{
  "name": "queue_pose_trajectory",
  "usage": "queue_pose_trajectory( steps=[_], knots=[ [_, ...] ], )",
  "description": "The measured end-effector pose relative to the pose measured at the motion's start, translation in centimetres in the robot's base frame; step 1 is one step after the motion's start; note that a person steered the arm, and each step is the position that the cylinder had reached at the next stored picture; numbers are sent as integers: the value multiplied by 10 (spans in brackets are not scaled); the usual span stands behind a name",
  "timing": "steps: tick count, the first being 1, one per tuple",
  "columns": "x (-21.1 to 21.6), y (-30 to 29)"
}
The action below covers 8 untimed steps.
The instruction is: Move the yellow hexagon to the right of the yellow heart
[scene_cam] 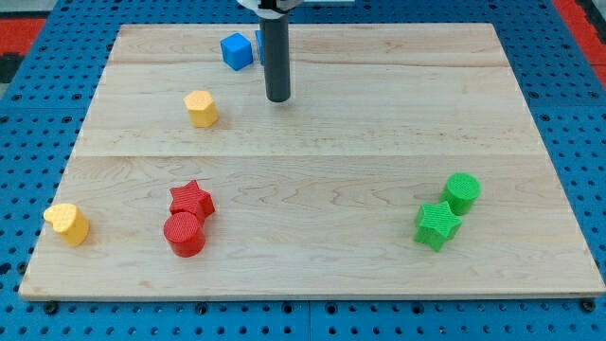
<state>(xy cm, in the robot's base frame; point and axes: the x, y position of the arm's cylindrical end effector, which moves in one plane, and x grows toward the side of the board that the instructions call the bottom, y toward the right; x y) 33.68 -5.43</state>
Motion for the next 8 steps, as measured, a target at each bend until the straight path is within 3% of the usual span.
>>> queue_pose_trajectory(
  steps=[1,2,4,5,8],
  knots=[
    [9,-72],
    [61,-76],
    [67,-76],
    [80,-117],
    [67,-100]
  ],
)
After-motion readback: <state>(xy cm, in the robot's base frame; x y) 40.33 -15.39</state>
